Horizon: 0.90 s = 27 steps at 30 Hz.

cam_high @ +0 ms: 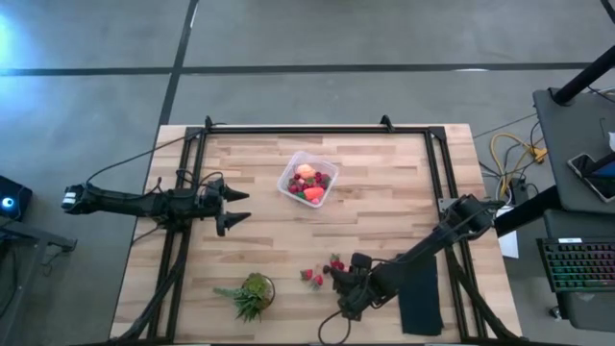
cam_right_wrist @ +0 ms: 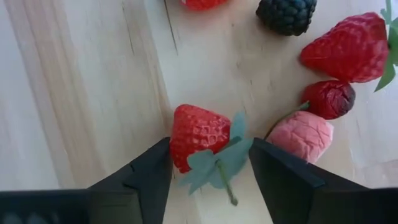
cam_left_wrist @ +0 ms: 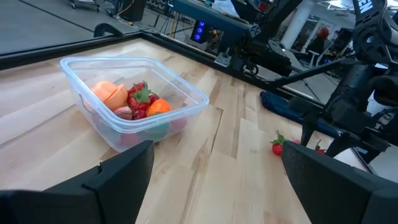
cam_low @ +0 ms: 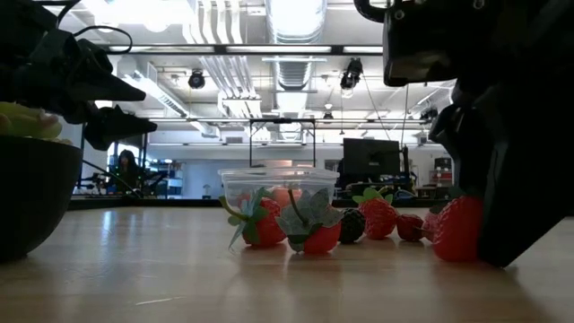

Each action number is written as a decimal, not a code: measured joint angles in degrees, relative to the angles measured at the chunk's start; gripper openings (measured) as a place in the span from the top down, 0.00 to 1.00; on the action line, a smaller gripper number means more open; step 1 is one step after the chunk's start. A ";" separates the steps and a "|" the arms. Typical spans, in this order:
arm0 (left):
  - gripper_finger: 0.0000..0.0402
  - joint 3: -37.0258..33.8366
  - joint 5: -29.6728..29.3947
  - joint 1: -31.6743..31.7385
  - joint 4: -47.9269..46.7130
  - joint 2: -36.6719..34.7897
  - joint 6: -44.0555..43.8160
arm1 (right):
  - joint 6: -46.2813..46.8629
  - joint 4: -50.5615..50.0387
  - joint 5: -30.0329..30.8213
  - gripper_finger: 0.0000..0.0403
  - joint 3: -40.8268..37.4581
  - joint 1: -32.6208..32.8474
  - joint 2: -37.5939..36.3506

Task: Pick and placing Produce into tupperware
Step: Put the red strawberry into the transparent bin

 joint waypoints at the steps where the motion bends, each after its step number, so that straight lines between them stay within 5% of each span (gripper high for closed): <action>1: 0.16 0.00 -0.01 -0.01 0.00 -0.01 0.00 | 0.00 -0.06 -0.05 0.50 0.00 -0.15 -0.01; 13: 0.16 0.00 0.01 0.01 0.00 -0.01 -0.02 | -0.37 -0.15 -0.04 0.66 2.97 -0.75 -0.51; 18: 0.16 0.00 0.00 0.00 0.00 0.00 0.00 | -2.43 -1.15 8.87 0.66 7.83 -3.01 -3.72; 22: 0.16 0.00 -0.01 -0.01 0.00 -0.05 0.00 | -4.23 -4.90 14.42 0.66 9.57 -10.23 -6.38; 27: 0.16 0.00 -0.01 -0.01 -0.01 0.05 0.00 | -7.67 -4.97 6.74 0.65 9.50 -26.63 -7.02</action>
